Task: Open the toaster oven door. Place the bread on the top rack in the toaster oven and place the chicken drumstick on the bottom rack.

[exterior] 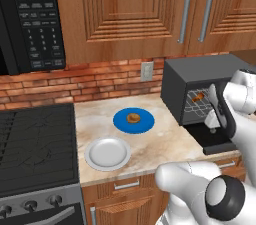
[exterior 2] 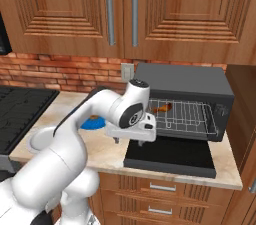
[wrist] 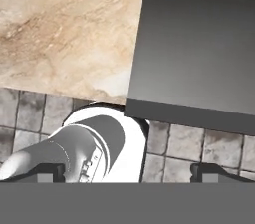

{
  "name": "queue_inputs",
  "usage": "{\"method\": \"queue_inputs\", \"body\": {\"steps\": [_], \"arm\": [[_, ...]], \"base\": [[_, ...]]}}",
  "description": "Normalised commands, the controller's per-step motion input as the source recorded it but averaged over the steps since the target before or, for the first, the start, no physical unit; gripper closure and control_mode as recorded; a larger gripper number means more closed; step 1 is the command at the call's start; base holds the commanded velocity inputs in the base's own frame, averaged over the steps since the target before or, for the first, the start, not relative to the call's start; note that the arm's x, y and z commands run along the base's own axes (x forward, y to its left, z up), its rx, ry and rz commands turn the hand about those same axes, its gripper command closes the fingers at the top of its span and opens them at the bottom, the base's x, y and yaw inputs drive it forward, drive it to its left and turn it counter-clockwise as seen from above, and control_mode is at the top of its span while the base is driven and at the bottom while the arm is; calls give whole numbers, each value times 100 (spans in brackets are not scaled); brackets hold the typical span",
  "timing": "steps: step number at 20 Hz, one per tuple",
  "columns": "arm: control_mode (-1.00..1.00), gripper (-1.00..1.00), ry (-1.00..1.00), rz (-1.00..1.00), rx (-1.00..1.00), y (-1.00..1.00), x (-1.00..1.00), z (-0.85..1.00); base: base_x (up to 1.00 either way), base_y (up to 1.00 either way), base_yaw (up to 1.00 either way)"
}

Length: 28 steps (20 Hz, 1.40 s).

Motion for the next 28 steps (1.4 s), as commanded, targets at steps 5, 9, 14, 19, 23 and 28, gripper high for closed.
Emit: {"method": "queue_inputs", "body": {"steps": [5,9,14,19,23,28], "arm": [[-100,-100,1,8,0,69,17,9],[-100,-100,2,6,0,69,22,9],[-100,-100,-1,2,0,71,24,4],[-100,-100,-9,-9,0,66,31,0],[-100,-100,-7,-22,0,60,43,-3],[-100,-100,-2,-26,0,57,45,0]], "base": [[0,0,0],[0,0,0],[0,0,0],[0,0,0],[0,0,0],[0,0,0]]}}
